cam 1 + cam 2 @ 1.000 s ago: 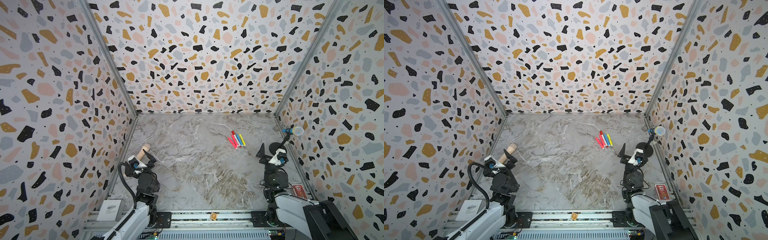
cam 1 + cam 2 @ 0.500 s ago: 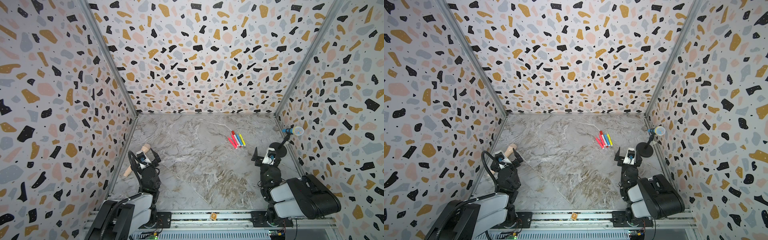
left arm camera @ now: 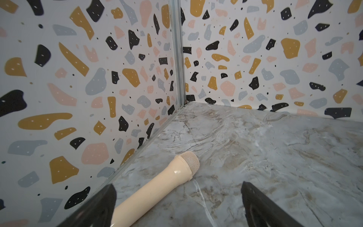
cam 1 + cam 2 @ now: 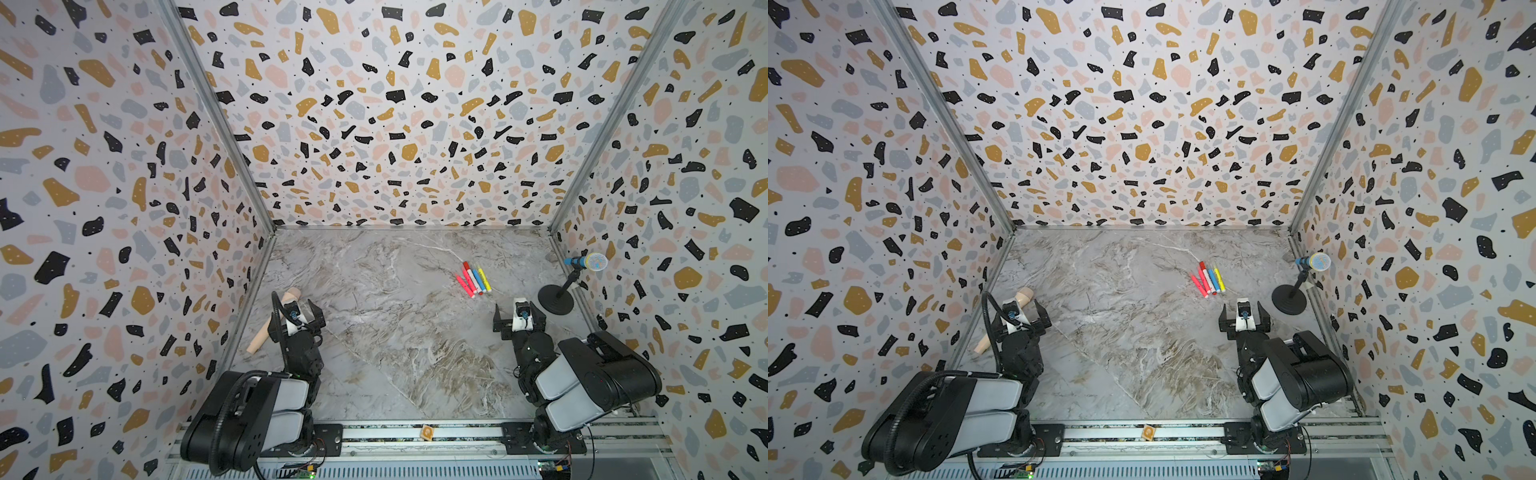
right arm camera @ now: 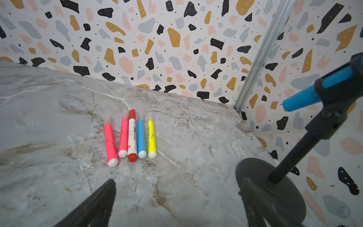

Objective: Insert pens into pen caps
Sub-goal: Reset both arms

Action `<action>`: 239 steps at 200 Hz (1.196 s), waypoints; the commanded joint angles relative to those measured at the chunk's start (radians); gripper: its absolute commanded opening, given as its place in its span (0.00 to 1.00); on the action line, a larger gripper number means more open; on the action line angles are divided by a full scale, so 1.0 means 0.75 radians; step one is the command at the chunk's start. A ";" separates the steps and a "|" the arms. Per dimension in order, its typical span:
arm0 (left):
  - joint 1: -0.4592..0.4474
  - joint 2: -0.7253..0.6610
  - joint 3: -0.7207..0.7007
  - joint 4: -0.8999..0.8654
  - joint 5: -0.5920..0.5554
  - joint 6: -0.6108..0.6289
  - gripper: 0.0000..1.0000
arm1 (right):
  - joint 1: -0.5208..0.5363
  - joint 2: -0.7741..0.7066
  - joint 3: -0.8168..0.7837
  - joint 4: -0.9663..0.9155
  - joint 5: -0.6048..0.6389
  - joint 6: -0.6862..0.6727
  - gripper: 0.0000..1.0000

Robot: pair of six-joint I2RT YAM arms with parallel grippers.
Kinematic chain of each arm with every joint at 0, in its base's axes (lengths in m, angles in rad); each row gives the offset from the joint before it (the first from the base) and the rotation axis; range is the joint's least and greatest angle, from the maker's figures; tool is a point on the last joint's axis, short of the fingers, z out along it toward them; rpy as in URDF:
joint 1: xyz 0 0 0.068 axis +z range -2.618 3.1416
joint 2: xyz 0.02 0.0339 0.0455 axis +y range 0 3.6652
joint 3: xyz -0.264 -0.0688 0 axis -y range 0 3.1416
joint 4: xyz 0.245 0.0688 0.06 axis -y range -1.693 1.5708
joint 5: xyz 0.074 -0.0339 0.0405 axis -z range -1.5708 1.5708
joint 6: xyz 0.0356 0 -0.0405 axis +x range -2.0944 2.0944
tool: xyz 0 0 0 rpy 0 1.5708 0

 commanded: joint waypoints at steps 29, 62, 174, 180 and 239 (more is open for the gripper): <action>0.013 0.127 0.098 0.098 -0.011 0.033 0.99 | 0.003 -0.020 -0.069 0.266 -0.012 -0.016 0.99; 0.004 0.192 -0.008 0.351 0.110 0.105 0.99 | 0.000 -0.020 -0.064 0.259 0.020 -0.001 0.99; 0.140 0.177 0.219 -0.098 0.327 0.015 1.00 | -0.191 -0.101 0.248 -0.462 -0.066 0.213 0.99; 0.143 0.176 0.223 -0.105 0.327 0.015 1.00 | -0.193 -0.102 0.248 -0.463 -0.067 0.213 0.99; 0.223 0.180 0.253 -0.158 0.402 -0.051 0.99 | -0.191 -0.103 0.247 -0.464 -0.065 0.213 0.99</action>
